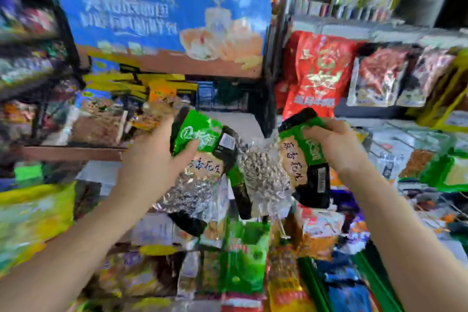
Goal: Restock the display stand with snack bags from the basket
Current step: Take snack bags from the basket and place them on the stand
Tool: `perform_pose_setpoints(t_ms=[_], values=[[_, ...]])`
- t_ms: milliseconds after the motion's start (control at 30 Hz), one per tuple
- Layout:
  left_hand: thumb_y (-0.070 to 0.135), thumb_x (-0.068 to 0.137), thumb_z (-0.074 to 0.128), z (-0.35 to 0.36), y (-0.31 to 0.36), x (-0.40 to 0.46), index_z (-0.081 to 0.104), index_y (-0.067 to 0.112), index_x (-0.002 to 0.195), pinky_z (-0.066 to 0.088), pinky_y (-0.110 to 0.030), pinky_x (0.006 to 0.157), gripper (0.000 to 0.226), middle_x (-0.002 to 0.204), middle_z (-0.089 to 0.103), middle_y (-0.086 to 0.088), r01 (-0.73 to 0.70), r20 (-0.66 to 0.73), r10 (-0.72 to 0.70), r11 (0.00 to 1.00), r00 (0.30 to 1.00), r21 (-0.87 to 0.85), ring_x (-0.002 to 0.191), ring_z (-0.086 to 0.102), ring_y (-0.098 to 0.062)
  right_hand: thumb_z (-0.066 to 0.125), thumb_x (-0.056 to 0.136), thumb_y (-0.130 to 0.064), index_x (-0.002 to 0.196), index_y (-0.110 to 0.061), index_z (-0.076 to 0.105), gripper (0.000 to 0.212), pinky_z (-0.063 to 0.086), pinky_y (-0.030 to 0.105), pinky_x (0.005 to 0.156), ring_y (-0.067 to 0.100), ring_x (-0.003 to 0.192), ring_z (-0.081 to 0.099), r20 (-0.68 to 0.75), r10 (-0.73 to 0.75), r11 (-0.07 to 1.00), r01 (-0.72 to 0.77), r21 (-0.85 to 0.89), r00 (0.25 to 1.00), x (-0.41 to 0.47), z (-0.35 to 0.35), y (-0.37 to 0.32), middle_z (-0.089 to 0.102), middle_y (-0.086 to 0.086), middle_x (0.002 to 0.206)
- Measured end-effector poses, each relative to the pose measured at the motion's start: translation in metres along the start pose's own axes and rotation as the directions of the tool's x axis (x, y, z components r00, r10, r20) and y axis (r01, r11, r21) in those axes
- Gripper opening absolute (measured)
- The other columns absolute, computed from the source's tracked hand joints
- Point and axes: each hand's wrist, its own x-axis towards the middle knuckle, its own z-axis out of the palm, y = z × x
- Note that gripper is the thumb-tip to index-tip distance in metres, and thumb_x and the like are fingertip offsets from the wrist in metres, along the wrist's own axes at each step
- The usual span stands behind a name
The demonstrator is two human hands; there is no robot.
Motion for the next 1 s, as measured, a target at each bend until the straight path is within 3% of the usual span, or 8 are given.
perform_pose_setpoints(t_ms=[100, 233, 333, 500, 633, 833, 900, 1000], values=[[0.038, 0.086, 0.057, -0.021, -0.022, 0.035, 0.047, 0.006, 0.119, 0.045, -0.042, 0.054, 0.047, 0.069, 0.062, -0.026, -0.045, -0.089, 0.049, 0.998, 0.995, 0.045, 0.070, 0.062, -0.042, 0.054, 0.059, -0.021, 0.072, -0.010, 0.061, 0.018, 0.052, 0.035, 0.064, 0.017, 0.063, 0.062, -0.021, -0.031, 0.998, 0.029, -0.064, 0.999, 0.033, 0.025, -0.040, 0.058, 0.013, 0.072], [0.031, 0.089, 0.056, -0.026, -0.043, 0.071, 0.048, 0.002, 0.122, 0.020, -0.022, 0.037, 0.045, 0.059, 0.060, -0.020, -0.158, -0.131, 0.184, 0.969, 0.974, 0.188, 0.054, 0.060, -0.037, 0.038, 0.093, -0.005, 0.068, -0.025, 0.040, 0.032, 0.044, 0.014, 0.031, 0.010, 0.051, 0.054, 0.098, 0.101, 0.993, -0.094, -0.074, 0.990, 0.067, 0.056, -0.076, 0.045, 0.001, 0.074], [0.030, 0.093, 0.047, -0.020, -0.052, 0.095, 0.044, 0.006, 0.127, 0.031, -0.029, 0.042, 0.041, 0.072, 0.063, -0.018, -0.213, -0.085, 0.241, 0.944, 0.967, 0.254, 0.063, 0.061, -0.036, 0.032, 0.095, -0.002, 0.069, -0.010, 0.043, 0.029, 0.039, 0.019, 0.022, 0.016, 0.027, 0.054, 0.149, 0.274, 0.952, -0.290, 0.096, 0.950, 0.080, 0.079, -0.089, 0.044, 0.010, 0.067], [0.017, 0.092, 0.050, -0.002, -0.065, 0.128, 0.052, 0.003, 0.112, 0.022, -0.020, 0.039, 0.025, 0.064, 0.061, -0.014, -0.269, -0.089, 0.295, 0.937, 0.951, 0.221, 0.052, 0.058, -0.033, 0.055, 0.092, -0.020, 0.092, -0.012, 0.055, 0.008, 0.055, 0.021, 0.043, 0.017, 0.072, 0.055, 0.206, 0.241, 0.826, -0.312, 0.469, 0.948, 0.124, 0.115, -0.075, 0.052, 0.005, 0.087], [0.016, 0.092, 0.050, 0.019, -0.071, 0.145, 0.051, 0.002, 0.099, 0.022, -0.019, 0.038, 0.015, 0.060, 0.047, -0.005, -0.246, -0.112, 0.274, 0.945, 0.955, 0.216, 0.045, 0.051, -0.030, 0.063, 0.085, -0.003, 0.125, 0.001, 0.049, 0.043, 0.055, 0.023, 0.064, 0.022, 0.082, 0.064, 0.195, 0.220, 0.712, -0.294, 0.638, 0.956, 0.164, 0.133, -0.058, 0.053, 0.017, 0.117], [0.004, 0.073, 0.070, 0.066, -0.053, 0.163, 0.055, 0.006, 0.084, 0.036, -0.029, 0.027, 0.019, 0.076, 0.055, -0.011, -0.311, -0.174, 0.362, 0.913, 0.916, 0.264, 0.038, 0.047, -0.028, 0.055, 0.089, 0.001, 0.123, 0.006, 0.047, 0.035, 0.049, 0.015, 0.039, 0.024, 0.079, 0.071, 0.056, 0.269, 0.731, -0.242, 0.638, 0.962, 0.235, 0.149, -0.048, 0.063, 0.019, 0.092], [0.005, 0.066, 0.076, 0.095, -0.049, 0.165, 0.054, 0.008, 0.082, 0.034, -0.027, 0.026, 0.027, 0.075, 0.054, -0.009, -0.336, -0.151, 0.389, 0.896, 0.909, 0.290, 0.034, 0.043, -0.024, 0.051, 0.090, 0.004, 0.109, 0.005, 0.049, 0.019, 0.051, 0.016, 0.043, 0.031, 0.101, 0.065, 0.019, 0.252, 0.821, -0.224, 0.524, 0.968, 0.261, 0.151, -0.042, 0.059, 0.023, 0.104], [0.002, 0.062, 0.075, 0.137, -0.049, 0.169, 0.046, 0.012, 0.081, 0.020, -0.018, 0.030, 0.036, 0.075, 0.057, -0.009, -0.367, -0.112, 0.423, 0.868, 0.899, 0.333, 0.034, 0.024, -0.017, 0.057, 0.088, -0.003, 0.110, 0.004, 0.047, 0.025, 0.057, 0.030, 0.064, 0.028, 0.087, 0.064, -0.009, 0.139, 0.979, -0.136, 0.153, 0.990, 0.285, 0.155, -0.038, 0.056, 0.023, 0.117]])
